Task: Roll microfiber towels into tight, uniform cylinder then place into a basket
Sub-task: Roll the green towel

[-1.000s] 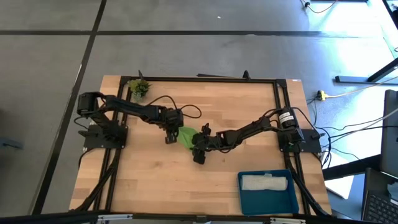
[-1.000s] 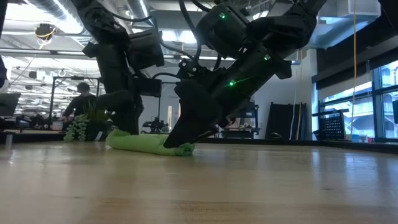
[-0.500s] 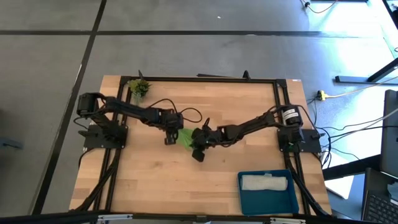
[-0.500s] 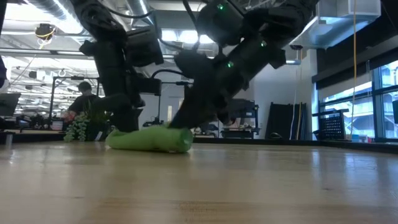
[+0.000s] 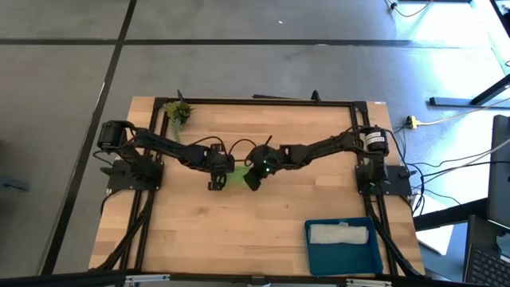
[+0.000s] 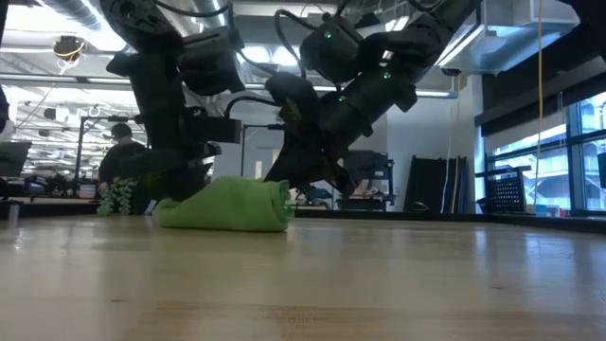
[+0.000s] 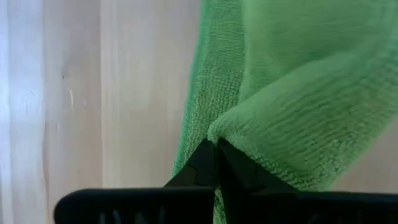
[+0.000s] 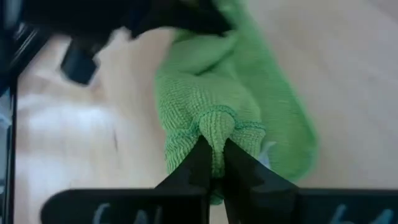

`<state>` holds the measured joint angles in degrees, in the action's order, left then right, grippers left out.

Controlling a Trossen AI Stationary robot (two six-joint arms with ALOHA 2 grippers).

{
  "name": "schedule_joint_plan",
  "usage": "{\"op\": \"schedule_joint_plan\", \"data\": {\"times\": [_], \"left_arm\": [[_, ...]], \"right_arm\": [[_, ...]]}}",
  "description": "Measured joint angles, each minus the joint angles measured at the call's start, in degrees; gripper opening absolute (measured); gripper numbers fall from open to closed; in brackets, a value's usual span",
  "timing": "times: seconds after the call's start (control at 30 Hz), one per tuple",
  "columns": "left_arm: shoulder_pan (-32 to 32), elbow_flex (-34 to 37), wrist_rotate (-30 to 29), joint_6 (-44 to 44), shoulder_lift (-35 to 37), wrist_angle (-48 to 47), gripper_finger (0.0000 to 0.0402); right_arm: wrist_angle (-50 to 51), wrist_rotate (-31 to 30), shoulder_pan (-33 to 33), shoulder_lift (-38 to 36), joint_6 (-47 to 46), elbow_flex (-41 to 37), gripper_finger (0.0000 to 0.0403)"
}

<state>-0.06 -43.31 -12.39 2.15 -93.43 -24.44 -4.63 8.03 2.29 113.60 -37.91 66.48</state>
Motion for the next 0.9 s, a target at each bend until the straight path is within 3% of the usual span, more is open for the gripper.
{"op": "schedule_joint_plan", "data": {"times": [0.33, 0.9], "left_arm": [[-1.8, 0.0, -1.0, 1.4, 0.0, -1.3, 0.0], [-1.8, 0.0, -1.0, 1.3, 0.0, -1.3, 0.0]], "right_arm": [[3.6, -0.6, 3.9, 0.1, -1.3, -0.3, 0.0022], [4.2, -3.1, 3.8, 1.5, 2.1, -0.2, 0.0034]]}}
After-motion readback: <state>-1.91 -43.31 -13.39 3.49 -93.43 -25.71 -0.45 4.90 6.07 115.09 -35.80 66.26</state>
